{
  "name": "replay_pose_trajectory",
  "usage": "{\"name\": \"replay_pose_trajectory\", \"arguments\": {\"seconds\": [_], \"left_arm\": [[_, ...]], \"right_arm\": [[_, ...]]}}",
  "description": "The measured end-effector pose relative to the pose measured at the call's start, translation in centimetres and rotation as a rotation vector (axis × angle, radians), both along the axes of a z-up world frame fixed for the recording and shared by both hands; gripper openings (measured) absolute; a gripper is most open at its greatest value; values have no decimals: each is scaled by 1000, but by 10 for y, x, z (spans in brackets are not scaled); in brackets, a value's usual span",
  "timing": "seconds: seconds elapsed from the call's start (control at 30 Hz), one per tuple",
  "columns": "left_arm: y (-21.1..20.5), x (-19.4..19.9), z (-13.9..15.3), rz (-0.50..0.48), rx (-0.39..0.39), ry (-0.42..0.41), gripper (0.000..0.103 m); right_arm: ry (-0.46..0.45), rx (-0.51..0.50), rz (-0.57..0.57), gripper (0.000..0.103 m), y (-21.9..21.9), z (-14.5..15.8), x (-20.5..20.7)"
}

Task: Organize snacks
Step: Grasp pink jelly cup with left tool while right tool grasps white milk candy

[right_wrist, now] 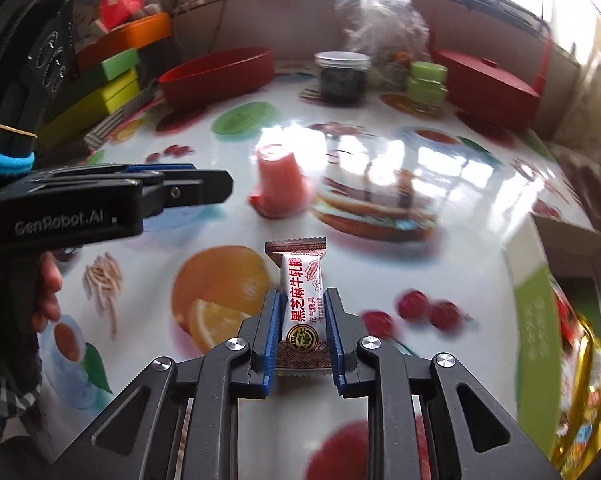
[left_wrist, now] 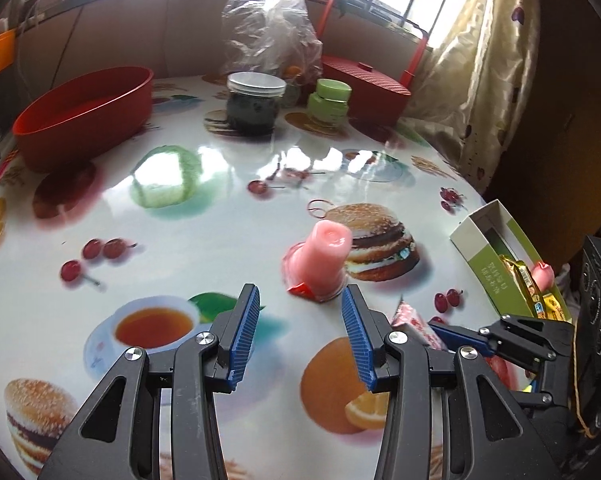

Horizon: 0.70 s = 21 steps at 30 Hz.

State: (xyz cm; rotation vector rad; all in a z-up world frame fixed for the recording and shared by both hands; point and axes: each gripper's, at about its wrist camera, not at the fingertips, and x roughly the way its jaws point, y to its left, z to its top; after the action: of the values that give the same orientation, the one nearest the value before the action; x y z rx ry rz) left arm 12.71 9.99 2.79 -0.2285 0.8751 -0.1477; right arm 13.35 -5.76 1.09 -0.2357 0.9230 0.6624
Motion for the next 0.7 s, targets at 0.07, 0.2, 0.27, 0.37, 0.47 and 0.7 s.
{"name": "replay_pose_trajectory", "arguments": {"seconds": [0.07,0.2,0.27,0.37,0.47,0.7], "left_arm": [[-4,4,-1,-8,9,3,44],[-11,18,-6,-10,20,12,44],[-14,22,-8,-6,39,14,44],[-15,26,-7,5,34,-7,44],[-22,33,-11,-7,50,7,44],[-33,37,-16,-8,86,3,44]], "right_arm": [[3,-2,-31,21,-8,0,0],[8,9,-66,21,-17,0,-2],[9,11,-79,21,-20,0,-2],[6,10,-100,21,-26,0,-3],[8,13,-110,21,-28,0,-4],[8,15,-115,21,-29,0,-3]]}}
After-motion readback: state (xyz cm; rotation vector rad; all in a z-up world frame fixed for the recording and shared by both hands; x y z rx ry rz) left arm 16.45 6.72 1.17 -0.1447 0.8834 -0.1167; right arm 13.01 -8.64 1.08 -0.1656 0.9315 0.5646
